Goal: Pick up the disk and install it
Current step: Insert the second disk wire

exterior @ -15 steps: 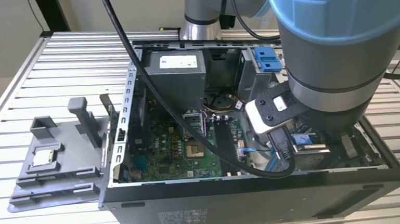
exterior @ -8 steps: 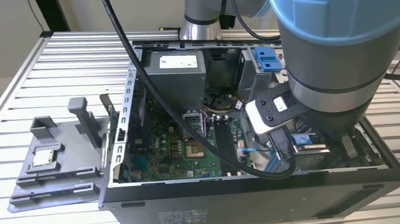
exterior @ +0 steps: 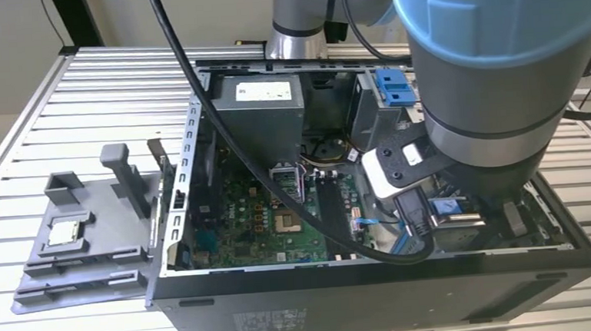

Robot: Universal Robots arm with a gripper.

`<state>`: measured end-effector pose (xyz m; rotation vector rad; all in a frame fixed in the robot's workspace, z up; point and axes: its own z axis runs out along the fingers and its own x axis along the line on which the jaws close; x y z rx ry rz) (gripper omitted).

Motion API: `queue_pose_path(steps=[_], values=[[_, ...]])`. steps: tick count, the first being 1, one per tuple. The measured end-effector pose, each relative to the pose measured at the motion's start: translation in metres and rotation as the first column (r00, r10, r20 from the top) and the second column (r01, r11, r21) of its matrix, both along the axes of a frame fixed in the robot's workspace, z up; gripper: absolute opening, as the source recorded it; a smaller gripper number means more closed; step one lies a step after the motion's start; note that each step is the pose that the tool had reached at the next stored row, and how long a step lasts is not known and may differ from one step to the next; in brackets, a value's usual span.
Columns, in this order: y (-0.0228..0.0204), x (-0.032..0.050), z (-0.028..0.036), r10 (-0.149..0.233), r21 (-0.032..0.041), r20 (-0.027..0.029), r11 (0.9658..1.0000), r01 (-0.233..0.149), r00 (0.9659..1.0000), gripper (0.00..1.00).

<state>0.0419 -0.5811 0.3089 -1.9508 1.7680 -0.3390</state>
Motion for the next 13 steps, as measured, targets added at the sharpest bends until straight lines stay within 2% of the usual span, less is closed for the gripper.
queue_pose_path(steps=[5,13], values=[[0.0002,-0.0010,-0.0034,-0.008,-0.0023,0.0003,1.0000,0.008,1.0000,0.00],[0.0021,-0.0050,-0.0036,-0.011,-0.0015,0.0001,0.9999,0.011,0.9999,0.00]])
